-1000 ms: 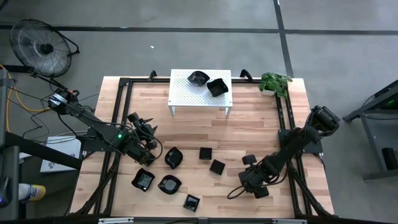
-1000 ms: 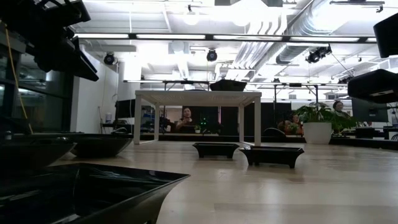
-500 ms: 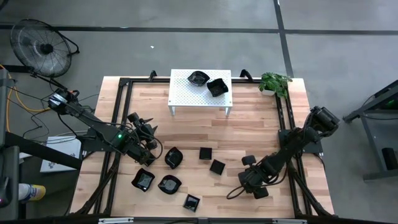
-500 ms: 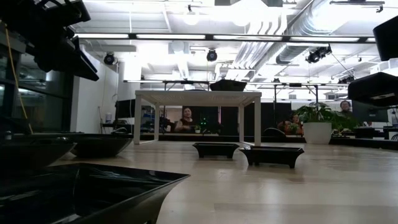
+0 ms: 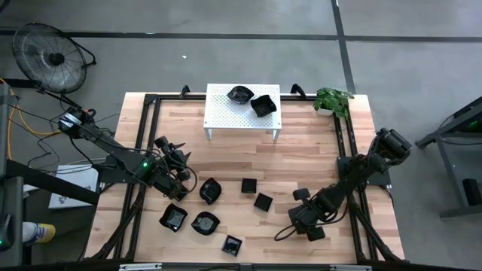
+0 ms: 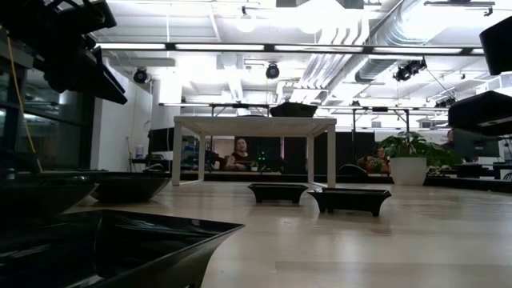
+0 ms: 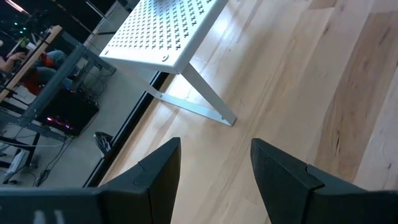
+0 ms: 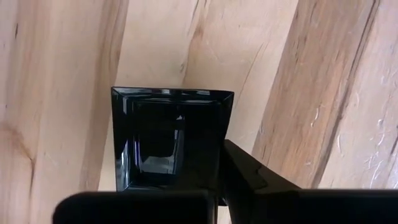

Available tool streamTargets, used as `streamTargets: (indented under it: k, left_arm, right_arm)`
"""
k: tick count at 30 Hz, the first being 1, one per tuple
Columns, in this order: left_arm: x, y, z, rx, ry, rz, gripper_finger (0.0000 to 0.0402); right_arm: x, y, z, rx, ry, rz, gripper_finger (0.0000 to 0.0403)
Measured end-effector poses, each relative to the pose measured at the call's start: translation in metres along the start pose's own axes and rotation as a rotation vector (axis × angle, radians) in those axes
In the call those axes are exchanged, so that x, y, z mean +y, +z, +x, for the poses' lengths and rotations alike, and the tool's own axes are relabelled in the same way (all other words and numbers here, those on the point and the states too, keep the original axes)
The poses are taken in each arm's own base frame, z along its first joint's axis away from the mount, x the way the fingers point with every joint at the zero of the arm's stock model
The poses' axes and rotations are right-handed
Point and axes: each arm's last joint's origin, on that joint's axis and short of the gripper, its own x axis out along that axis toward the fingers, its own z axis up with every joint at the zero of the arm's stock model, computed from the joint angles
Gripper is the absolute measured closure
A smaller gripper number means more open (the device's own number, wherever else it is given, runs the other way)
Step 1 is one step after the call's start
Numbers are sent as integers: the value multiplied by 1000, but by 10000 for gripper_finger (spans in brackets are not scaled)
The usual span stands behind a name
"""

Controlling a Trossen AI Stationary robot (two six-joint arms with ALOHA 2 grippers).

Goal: Pick & Place Mini shaped plates
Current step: Put the black square plate on the shelf

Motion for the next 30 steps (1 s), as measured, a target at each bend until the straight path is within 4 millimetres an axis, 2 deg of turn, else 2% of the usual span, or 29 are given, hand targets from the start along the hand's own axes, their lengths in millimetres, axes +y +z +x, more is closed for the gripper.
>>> streamTargets:
  k: [8, 20, 25, 30]
  left_arm:
    - [0, 0, 0, 0, 0, 2, 212]
    - [-1, 0, 0, 3, -7, -4, 212]
    - [-1, 0, 0, 10, -16, -4, 212]
    - [-1, 0, 0, 11, -16, -3, 212]
  right_arm:
    - [-7, 15, -13, 22, 37, 59, 402]
    - [-32, 60, -63, -11, -5, 43, 403]
    - [-53, 75, -91, -21, -75, 25, 403]
    - [-88, 96, -123, -104, -162, 5, 403]
